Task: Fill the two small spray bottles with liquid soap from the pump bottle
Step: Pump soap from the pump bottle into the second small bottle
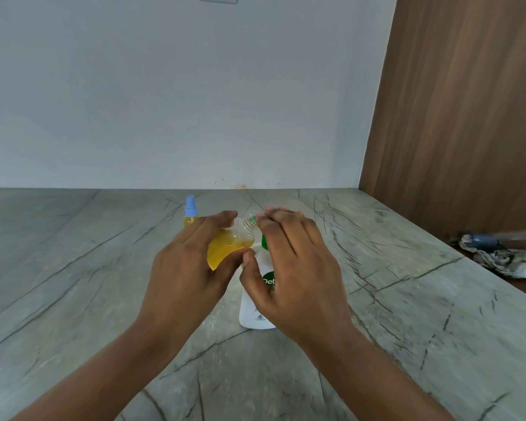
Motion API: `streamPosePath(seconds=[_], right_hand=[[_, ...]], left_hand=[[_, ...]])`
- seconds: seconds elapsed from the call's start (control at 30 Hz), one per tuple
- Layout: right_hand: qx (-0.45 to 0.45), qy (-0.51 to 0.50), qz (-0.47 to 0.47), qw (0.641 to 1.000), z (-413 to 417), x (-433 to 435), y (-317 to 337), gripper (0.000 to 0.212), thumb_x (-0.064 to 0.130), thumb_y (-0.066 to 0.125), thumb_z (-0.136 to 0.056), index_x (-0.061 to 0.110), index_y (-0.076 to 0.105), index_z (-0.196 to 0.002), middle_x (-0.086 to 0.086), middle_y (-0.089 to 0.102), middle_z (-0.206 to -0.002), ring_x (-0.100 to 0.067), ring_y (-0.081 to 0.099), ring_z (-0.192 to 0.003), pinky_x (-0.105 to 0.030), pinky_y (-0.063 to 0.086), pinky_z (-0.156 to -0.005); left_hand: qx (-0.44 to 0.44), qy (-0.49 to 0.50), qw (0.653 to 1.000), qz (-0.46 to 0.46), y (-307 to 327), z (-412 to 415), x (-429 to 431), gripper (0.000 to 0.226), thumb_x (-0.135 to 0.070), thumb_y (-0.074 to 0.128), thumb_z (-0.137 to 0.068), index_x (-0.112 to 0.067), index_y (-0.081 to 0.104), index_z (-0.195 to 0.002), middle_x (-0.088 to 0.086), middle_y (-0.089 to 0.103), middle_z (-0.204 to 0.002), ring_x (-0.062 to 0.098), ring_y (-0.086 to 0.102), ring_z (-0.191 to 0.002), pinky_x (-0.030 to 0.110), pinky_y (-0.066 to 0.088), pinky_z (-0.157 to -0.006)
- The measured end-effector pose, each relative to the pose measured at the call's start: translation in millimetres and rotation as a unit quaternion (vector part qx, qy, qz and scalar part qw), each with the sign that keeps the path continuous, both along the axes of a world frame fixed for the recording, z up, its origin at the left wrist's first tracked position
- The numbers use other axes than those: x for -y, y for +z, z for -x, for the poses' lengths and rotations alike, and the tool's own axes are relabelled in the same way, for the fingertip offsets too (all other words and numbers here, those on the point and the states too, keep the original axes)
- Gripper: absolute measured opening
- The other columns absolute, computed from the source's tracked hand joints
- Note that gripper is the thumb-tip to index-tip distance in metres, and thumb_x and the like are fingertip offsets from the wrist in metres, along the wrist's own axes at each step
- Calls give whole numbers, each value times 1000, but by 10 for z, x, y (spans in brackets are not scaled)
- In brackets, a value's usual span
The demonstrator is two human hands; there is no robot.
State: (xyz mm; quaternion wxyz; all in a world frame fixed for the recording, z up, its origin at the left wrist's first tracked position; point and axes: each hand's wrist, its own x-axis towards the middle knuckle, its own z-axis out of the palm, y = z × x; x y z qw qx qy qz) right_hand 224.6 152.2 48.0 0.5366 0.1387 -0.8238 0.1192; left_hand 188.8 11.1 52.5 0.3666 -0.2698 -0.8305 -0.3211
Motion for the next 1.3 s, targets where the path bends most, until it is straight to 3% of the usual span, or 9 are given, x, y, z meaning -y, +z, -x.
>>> streamPosePath(seconds=[0.13,0.37,0.57,0.73,0.97,1.07,1.3], right_hand=[[7,9,-3,1000,-9,-22,12,38,26,54,-85,-1,65,-109,-11,64,-108,-21,54,-107,-22,39,-95],[-3,3,2,1000,-10,-29,96,38,25,50,-87,-1,63,-111,-12,62,-110,-22,52,-106,-25,40,-92],[-5,-10,-5,1000,12,-46,145,37,25,48,-88,0,63,-110,-12,63,-107,-21,51,-104,-24,39,-89],[-9,-2,-5,1000,5,-47,113,37,25,49,-88,0,62,-112,-12,62,-111,-21,50,-107,-25,41,-91],[7,14,11,1000,-2,-8,1,41,24,52,-88,-3,59,-118,-14,59,-117,-26,51,-116,-29,42,-99],[15,16,7,1000,-5,-7,-36,40,24,51,-88,-2,60,-117,-14,60,-116,-25,50,-116,-30,43,-98],[10,12,7,1000,13,-1,-56,38,22,55,-86,-1,61,-115,-12,61,-114,-22,49,-114,-25,39,-99]], left_hand=[[13,4,1000,-6,5,-18,-3,45,-40,60,-77,-20,60,-117,-14,61,-100,9,60,-82,11,39,-67],[13,-6,1000,-14,103,-33,-51,52,-50,54,-78,-19,60,-119,-6,66,-103,12,61,-81,17,41,-66],[15,5,1000,-11,144,-46,-77,49,-42,56,-78,-17,60,-119,-3,67,-104,17,63,-85,18,40,-66],[12,5,1000,-15,139,-51,-66,49,-43,57,-76,-19,60,-119,-5,66,-103,10,57,-81,13,38,-66],[10,4,1000,-12,79,-39,-40,47,-44,59,-77,-20,59,-119,-8,65,-102,10,60,-82,17,42,-66],[9,5,1000,-7,28,-16,-29,49,-50,53,-78,-22,59,-118,-13,63,-100,3,55,-80,10,38,-67],[-1,8,1000,-4,-8,18,-10,47,-46,57,-78,-20,60,-117,-17,58,-99,5,52,-91,7,35,-68]])
